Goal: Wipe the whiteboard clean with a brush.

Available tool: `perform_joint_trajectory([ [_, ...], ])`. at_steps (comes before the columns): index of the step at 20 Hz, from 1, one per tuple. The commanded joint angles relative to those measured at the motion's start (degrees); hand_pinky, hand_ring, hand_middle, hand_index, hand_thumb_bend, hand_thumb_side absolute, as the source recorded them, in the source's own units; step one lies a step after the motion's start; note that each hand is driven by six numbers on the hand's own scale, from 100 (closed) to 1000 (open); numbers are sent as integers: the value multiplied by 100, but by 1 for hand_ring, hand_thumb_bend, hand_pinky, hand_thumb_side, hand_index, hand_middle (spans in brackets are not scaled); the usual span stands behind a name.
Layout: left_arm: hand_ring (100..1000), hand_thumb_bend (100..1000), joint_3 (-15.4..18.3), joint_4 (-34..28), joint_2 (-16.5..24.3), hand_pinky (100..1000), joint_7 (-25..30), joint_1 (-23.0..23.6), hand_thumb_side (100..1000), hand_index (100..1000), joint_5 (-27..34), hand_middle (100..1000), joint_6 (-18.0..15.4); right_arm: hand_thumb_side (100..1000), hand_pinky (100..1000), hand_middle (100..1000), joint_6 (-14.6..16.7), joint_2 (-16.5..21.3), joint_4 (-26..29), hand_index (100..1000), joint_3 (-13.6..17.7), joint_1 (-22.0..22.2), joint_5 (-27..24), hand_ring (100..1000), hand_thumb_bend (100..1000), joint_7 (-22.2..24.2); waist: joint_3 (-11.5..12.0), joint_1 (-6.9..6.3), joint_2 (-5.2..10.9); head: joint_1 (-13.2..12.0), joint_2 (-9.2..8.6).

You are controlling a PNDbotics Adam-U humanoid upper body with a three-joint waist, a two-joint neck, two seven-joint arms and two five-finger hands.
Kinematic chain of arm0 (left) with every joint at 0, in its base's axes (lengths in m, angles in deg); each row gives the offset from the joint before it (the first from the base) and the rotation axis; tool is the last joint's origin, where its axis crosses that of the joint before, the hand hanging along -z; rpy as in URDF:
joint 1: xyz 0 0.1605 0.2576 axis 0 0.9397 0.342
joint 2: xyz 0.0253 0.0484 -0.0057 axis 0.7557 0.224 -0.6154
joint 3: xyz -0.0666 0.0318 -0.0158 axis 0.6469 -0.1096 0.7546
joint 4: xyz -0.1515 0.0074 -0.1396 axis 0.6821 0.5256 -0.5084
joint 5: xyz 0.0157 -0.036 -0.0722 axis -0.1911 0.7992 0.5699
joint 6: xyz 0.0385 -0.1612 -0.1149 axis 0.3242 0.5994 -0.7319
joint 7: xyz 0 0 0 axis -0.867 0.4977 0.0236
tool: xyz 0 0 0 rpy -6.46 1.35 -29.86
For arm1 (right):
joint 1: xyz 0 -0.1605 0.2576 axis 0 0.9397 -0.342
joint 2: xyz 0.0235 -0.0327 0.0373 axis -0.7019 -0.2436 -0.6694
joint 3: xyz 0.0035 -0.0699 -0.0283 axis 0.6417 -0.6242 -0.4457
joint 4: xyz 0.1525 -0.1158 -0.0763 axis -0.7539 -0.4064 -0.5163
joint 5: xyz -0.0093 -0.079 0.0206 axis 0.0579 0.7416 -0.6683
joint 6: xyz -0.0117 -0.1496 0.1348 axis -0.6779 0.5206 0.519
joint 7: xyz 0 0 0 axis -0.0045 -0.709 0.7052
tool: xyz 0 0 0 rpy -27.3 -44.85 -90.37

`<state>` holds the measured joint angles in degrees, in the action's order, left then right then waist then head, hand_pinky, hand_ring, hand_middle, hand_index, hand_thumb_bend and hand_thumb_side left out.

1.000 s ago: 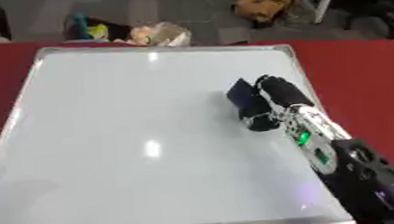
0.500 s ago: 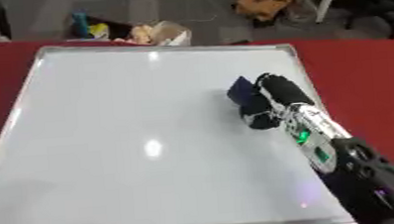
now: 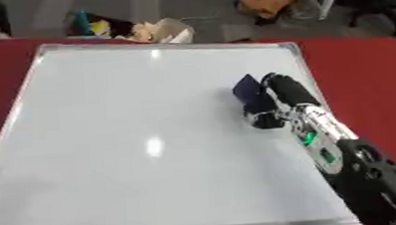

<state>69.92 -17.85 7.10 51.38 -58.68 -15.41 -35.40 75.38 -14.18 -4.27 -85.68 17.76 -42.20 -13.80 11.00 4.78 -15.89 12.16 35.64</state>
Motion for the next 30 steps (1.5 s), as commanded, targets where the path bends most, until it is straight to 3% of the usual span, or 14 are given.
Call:
perform_joint_trajectory([
  [1, 543, 704, 8, -118, 125, 476, 27, -87, 920, 655, -24, 556, -4, 227, 659, 581, -57, 146, -71, 355, -24, 80, -31, 635, 100, 21, 24, -32, 33, -12, -64],
  [20, 543, 707, -5, -125, 124, 476, 53, -133, 919, 655, -40, 556, -8, 272, 678, 646, -59, 145, -177, 382, -44, 72, -44, 689, 100, 1, 135, -5, -41, -31, -84],
  [24, 543, 708, -12, -122, 123, 476, 64, -136, 919, 655, -44, 556, -3, 389, 679, 641, -11, 150, -150, 391, -59, 53, -63, 687, 100, 47, 129, 11, -35, -33, -89],
  [25, 543, 708, -12, -121, 123, 477, 66, -136, 919, 655, -45, 556, -2, 491, 679, 640, 3, 152, -140, 391, -60, 54, -70, 687, 100, 49, 127, 15, -31, -37, -90],
  [30, 543, 710, -10, -118, 126, 477, 64, -129, 918, 655, -42, 555, 1, 545, 678, 636, 58, 158, -99, 388, -68, 70, -111, 686, 100, 44, 108, 25, -5, -48, -100],
])
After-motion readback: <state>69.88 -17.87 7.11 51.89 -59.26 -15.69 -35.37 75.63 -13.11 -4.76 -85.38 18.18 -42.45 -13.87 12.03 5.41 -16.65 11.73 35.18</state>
